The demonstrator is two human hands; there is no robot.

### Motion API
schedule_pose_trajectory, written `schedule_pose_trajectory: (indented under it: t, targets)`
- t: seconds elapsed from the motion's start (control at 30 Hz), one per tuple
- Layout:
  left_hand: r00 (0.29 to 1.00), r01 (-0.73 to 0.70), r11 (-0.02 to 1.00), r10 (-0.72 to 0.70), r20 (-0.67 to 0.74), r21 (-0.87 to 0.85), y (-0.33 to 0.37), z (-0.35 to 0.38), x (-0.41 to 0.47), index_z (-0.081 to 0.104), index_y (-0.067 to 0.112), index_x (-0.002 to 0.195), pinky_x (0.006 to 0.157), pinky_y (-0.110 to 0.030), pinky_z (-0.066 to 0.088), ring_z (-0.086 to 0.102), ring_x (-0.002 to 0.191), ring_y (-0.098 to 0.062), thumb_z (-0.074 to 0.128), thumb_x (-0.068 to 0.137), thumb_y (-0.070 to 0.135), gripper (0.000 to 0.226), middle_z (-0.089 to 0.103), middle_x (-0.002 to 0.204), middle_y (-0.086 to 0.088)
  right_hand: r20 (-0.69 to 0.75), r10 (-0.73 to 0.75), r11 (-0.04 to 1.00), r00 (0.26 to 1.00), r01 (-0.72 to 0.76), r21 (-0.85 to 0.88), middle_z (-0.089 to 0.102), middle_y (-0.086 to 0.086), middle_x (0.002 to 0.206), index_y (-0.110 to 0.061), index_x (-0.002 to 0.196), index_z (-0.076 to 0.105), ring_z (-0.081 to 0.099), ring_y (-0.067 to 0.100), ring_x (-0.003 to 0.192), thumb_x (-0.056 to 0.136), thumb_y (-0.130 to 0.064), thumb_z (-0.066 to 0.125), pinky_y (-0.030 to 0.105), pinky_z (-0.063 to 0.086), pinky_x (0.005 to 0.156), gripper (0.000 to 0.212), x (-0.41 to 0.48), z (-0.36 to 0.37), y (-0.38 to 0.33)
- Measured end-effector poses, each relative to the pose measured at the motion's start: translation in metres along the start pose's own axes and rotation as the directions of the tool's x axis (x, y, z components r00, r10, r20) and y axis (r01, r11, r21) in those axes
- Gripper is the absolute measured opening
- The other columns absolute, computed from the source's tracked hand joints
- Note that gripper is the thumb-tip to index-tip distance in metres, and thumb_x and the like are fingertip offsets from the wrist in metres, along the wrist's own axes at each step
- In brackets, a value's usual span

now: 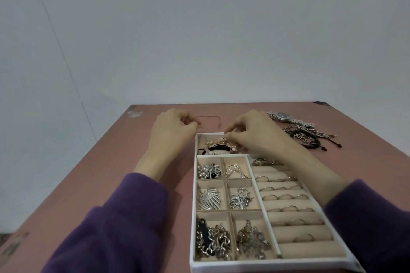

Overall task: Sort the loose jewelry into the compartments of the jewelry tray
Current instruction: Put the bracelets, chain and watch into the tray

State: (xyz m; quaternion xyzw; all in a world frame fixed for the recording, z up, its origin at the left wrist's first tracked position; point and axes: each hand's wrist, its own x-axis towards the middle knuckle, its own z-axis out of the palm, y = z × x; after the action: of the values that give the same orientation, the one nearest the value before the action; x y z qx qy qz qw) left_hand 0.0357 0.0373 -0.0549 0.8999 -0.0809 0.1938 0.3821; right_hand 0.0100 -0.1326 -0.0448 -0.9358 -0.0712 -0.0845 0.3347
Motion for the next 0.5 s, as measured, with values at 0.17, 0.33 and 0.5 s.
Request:
schedule_pose_trajectory:
  t: [0.17, 0.33, 0.5]
  targets:
    - [1.000, 0.007, 1.000, -0.007, 0.004, 0.013, 0.0003, 0.0001, -0.0004, 0.072, 0.020, 0.078, 0.060, -0.024, 0.038, 0.052, 0.067, -0.015, 0.054, 0.076, 0.010, 0.021, 0.068, 0.074, 0.001, 0.036, -0.003, 0.996, 0.999, 0.006, -0.091, 0.071, 0.001, 0.069, -0.014, 0.085, 0.076, 0.063, 0.004, 0.058, 0.081, -0.005, 0.062, 0.016, 0.052, 0.058, 0.017, -0.0019, -0.0035, -0.0015]
    - [1.000, 0.009, 1.000, -0.009, 0.012, 0.025, 0.0000, 0.0002, -0.0003, 0.072, 0.021, 0.079, 0.057, -0.019, 0.037, 0.050, 0.063, -0.011, 0.054, 0.076, 0.010, 0.021, 0.066, 0.072, 0.003, 0.083, -0.088, 0.988, 0.993, 0.097, -0.122, 0.067, -0.001, 0.076, -0.012, 0.099, 0.074, 0.051, -0.001, 0.056, 0.084, -0.008, 0.062, -0.001, 0.036, 0.048, 0.019, -0.0032, 0.0013, -0.0061]
    - [1.000, 0.007, 1.000, -0.007, 0.003, 0.030, 0.0015, -0.0004, -0.0009, 0.072, 0.021, 0.079, 0.063, -0.024, 0.038, 0.052, 0.067, -0.013, 0.055, 0.077, 0.011, 0.020, 0.069, 0.079, 0.002, 0.088, -0.149, 0.977, 0.985, 0.160, -0.140, 0.069, -0.001, 0.081, -0.014, 0.100, 0.074, 0.053, -0.001, 0.064, 0.084, -0.014, 0.064, 0.000, 0.037, 0.057, 0.018, -0.0031, 0.0020, -0.0018]
